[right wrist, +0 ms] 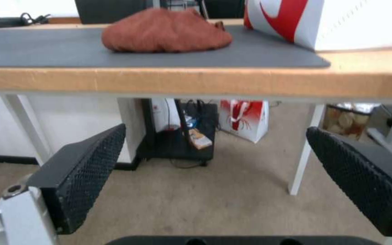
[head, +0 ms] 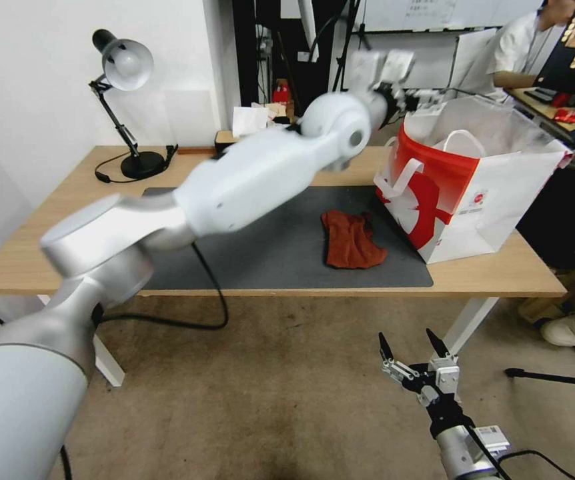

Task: Sweep shrimp from table into container with towel, then put container into takeout bag.

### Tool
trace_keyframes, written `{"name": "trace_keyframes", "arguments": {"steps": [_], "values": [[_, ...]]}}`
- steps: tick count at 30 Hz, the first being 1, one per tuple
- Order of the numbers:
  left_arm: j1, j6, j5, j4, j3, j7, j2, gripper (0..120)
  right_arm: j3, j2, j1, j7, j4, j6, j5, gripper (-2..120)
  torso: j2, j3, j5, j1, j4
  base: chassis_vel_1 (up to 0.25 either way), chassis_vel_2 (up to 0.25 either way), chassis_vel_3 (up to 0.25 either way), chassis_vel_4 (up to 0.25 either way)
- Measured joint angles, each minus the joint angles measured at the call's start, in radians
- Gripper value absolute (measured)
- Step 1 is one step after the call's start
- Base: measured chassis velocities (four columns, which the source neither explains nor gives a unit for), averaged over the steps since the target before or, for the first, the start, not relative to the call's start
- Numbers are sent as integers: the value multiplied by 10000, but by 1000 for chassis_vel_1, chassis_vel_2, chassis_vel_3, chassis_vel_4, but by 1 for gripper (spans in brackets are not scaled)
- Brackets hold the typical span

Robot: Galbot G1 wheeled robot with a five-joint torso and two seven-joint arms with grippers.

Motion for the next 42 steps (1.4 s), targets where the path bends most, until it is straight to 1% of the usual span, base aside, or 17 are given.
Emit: {"name": "trace_keyframes", "arguments": {"steps": [2,6,8,12,14,16,18,19,23,24,25,26,27,30,31,34,42], "values": [[961,-53,605,-983,-337,-228,962,100,0,29,-5,12,170,-22,-86,100,-1,0,-2,1,6,0,0,0,0],[1725,-532,1343,-1562,-401,-225,1702,100,-10,45,-65,18,391,-114,-97,100,-1,1,-5,0,6,0,0,0,0],[2704,-743,1918,-2341,-688,-249,2456,100,-16,96,-179,26,649,-182,-114,100,0,0,-3,1,5,0,0,0,0],[3686,-728,2533,-2885,-1186,-244,2900,100,-20,112,-245,32,730,-206,-118,100,-1,1,-7,-1,3,0,0,0,0],[5042,-804,3021,-3831,-1987,-35,3567,100,-21,106,-295,34,760,-209,-108,100,0,0,-2,0,3,0,0,0,0],[5189,-812,3066,-3939,-2061,-5,3652,100,-20,105,-303,34,765,-209,-96,100,-1,0,-4,1,1,0,0,0,0],[6922,-1001,3936,-4827,-3259,354,4461,100,-14,93,-349,64,822,-212,66,100,1,-2,7,-1,6,0,0,0,0],[6922,-1001,3936,-4827,-3259,354,4461,100,-14,93,-349,64,822,-212,66,100,1,-2,7,-1,6,0,0,0,0],[8844,-1695,5432,-5263,-4424,507,5091,100,5,28,-391,84,949,-249,109,100,0,-1,2,-1,3,0,0,0,0],[9834,-1922,6064,-5489,-5138,641,5354,100,21,-38,-441,93,1039,-262,112,100,0,0,-2,-1,5,0,0,0,0],[10182,-1978,6286,-5573,-5403,690,5435,100,32,-69,-464,93,1083,-273,112,100,0,0,-5,0,6,0,0,0,0],[11192,-2126,6864,-5824,-6321,842,5557,100,54,-113,-512,93,1190,-282,113,100,1,-1,0,-1,2,0,0,0,0],[11192,-2126,6864,-5824,-6321,842,5557,100,54,-113,-512,93,1190,-282,113,100,1,-1,0,-1,2,0,0,0,0],[13502,-2708,8018,-6192,-7745,967,5560,100,144,-155,-543,93,1268,-280,102,100,1,-1,-8,-1,8,0,0,0,0],[13502,-2708,8018,-6192,-7745,967,5560,100,144,-155,-543,93,1268,-280,102,100,1,-1,-8,-1,8,0,0,0,0],[15461,-3446,9068,-6403,-8824,983,5071,100,228,-200,-550,92,1349,-270,139,100,1,-1,0,-1,-1,0,0,0,0],[17126,-4146,9776,-6520,-9554,1040,4357,100,306,-251,-654,77,1494,-260,174,100,1,-2,4,-2,5,0,0,0,0]]}}
